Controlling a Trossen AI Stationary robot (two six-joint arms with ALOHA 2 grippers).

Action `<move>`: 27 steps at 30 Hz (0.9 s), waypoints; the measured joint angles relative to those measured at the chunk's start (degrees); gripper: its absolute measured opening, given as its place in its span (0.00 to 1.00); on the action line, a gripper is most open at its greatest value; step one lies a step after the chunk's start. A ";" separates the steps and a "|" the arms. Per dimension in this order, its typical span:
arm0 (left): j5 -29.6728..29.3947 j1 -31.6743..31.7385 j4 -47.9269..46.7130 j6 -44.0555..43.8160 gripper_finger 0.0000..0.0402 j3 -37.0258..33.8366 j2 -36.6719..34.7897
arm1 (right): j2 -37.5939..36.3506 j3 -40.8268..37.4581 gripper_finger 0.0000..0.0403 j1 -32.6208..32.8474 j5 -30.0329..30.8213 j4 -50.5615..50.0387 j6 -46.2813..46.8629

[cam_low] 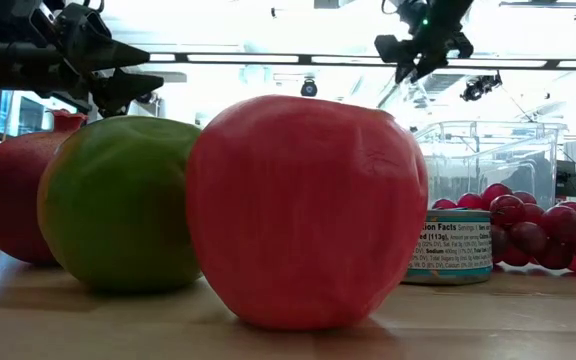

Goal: Pick & Place Food Item
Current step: Put the left transparent water bottle into the right transparent bin

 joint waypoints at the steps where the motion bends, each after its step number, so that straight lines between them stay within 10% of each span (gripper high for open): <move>1: 0.00 0.00 0.02 -0.02 0.48 0.00 0.00 | -0.23 -1.13 0.32 0.12 -0.13 1.86 -1.10; 27: 0.00 0.00 -0.24 0.55 0.48 0.00 0.00 | -0.80 -8.19 0.42 -0.10 -3.12 10.30 -2.84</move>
